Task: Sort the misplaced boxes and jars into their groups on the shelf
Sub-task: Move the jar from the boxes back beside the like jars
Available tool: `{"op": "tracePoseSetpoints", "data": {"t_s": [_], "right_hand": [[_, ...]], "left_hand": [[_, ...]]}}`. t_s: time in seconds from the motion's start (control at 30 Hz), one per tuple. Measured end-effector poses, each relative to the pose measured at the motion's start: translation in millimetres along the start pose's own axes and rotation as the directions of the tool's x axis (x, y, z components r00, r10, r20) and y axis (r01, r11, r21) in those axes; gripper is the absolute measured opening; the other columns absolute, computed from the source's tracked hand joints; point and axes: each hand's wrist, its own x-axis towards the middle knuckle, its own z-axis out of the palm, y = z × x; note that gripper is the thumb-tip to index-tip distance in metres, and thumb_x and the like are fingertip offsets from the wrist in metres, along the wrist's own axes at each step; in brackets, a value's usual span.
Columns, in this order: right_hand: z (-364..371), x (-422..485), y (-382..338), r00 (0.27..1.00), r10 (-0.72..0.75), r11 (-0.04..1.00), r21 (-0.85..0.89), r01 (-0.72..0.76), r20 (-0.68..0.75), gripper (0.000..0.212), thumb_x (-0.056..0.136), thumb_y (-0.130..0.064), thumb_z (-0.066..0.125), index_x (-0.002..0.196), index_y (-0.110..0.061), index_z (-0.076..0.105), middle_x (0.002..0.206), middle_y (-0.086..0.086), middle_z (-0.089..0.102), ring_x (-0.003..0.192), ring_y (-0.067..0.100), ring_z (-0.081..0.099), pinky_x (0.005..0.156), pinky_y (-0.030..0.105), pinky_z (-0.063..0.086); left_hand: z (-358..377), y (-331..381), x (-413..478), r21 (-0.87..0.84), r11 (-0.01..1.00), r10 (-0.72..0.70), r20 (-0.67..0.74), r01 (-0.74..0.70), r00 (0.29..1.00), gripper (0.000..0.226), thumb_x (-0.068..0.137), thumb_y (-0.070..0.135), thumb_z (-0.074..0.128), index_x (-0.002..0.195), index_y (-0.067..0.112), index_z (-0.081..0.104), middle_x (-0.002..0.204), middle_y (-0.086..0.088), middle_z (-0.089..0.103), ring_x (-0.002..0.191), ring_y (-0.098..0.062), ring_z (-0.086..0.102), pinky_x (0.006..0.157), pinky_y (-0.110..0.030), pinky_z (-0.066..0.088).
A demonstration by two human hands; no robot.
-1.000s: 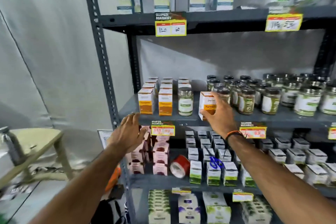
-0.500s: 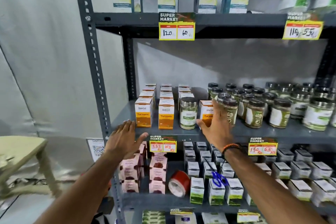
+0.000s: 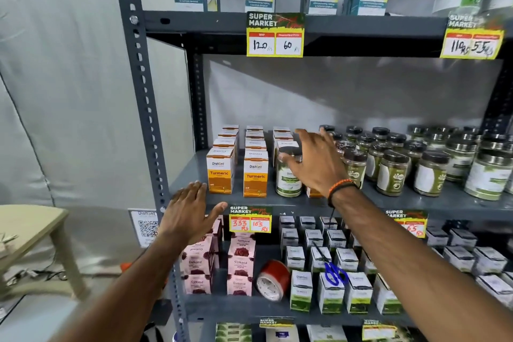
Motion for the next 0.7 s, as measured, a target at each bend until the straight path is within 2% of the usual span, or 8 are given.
{"op": "tracePoseSetpoints", "data": {"t_s": [0.07,0.13,0.23,0.33,0.43,0.5,0.6,0.7], "right_hand": [[4.6,4.4,-0.5,0.997,0.017,0.99,-0.138,-0.006,0.078,0.092,0.089,-0.085,0.037,0.149,-0.015,0.048,0.123,0.01,0.072,0.124,0.03,0.063,0.124,0.051,0.02],[11.1,3.5,-1.6,0.995,0.018,0.985,-0.172,-0.001,0.102,0.091,0.086,-0.088,0.039,0.141,-0.017,0.053,0.109,0.006,0.075,0.114,0.029,0.067,0.121,0.05,0.026],[17.8,1.4,-0.9,0.996,0.013,0.99,-0.142,-0.001,0.089,0.084,0.084,-0.085,0.047,0.134,-0.019,0.055,0.103,0.003,0.075,0.115,0.03,0.065,0.118,0.048,0.032],[17.8,-0.1,-1.4,0.999,0.004,0.994,-0.105,0.001,0.049,0.077,0.082,-0.087,0.047,0.123,-0.022,0.058,0.099,0.0,0.073,0.113,0.028,0.064,0.118,0.049,0.032],[10.6,-5.3,-3.4,0.999,-0.014,1.0,-0.017,0.013,-0.042,0.077,0.081,-0.087,0.049,0.122,-0.023,0.06,0.102,-0.002,0.073,0.105,0.023,0.068,0.12,0.05,0.025],[0.0,-10.7,-5.0,0.996,-0.011,0.998,0.059,0.017,-0.09,0.079,0.081,-0.084,0.054,0.131,-0.022,0.061,0.113,0.001,0.074,0.107,0.023,0.068,0.119,0.052,0.033],[-21.6,-23.8,-6.3,0.986,0.041,0.979,0.204,-0.007,-0.161,0.077,0.08,-0.079,0.064,0.129,-0.02,0.064,0.111,0.001,0.074,0.101,0.021,0.067,0.104,0.053,0.049],[-44.0,-41.5,-1.1,0.973,0.154,0.926,0.368,-0.081,-0.173,0.071,0.075,-0.078,0.07,0.121,-0.025,0.067,0.105,-0.007,0.073,0.093,0.015,0.068,0.086,0.038,0.057]], "left_hand": [[0.4,0.1,-0.4,-0.001,1.0,-0.001,-0.003,0.001,1.0,0.106,0.087,0.086,0.003,0.158,0.011,0.027,0.165,-0.013,0.03,0.152,-0.029,0.026,0.124,-0.046,0.018],[0.1,0.8,-1.0,0.0,1.0,-0.001,-0.009,0.001,1.0,0.106,0.087,0.086,0.003,0.158,0.011,0.027,0.165,-0.013,0.03,0.153,-0.029,0.026,0.124,-0.046,0.017],[-2.2,2.6,-1.6,-0.004,1.0,0.0,-0.017,0.0,1.0,0.106,0.087,0.085,0.003,0.159,0.01,0.027,0.165,-0.014,0.03,0.153,-0.029,0.026,0.124,-0.045,0.017],[-5.7,4.8,-3.4,-0.013,1.0,0.0,-0.002,0.0,1.0,0.105,0.087,0.085,0.003,0.159,0.01,0.025,0.166,-0.014,0.029,0.153,-0.028,0.024,0.125,-0.045,0.017],[-12.8,6.2,-6.2,-0.02,1.0,0.001,0.035,0.0,0.999,0.103,0.089,0.083,0.007,0.159,0.009,0.023,0.166,-0.015,0.028,0.153,-0.03,0.024,0.125,-0.047,0.018],[-21.8,7.1,-8.5,-0.038,0.999,0.005,0.062,-0.002,0.998,0.1,0.09,0.081,0.012,0.155,0.007,0.026,0.162,-0.019,0.033,0.149,-0.032,0.031,0.123,-0.048,0.025],[-38.4,11.2,-18.9,-0.097,0.995,-0.015,0.054,0.02,0.998,0.095,0.093,0.079,0.019,0.153,0.006,0.029,0.159,-0.02,0.037,0.146,-0.034,0.037,0.117,-0.051,0.036],[-51.4,17.0,-36.0,-0.116,0.993,-0.009,0.021,0.012,1.0,0.095,0.094,0.077,0.019,0.156,0.007,0.024,0.163,-0.018,0.032,0.148,-0.034,0.034,0.116,-0.053,0.037]]}}
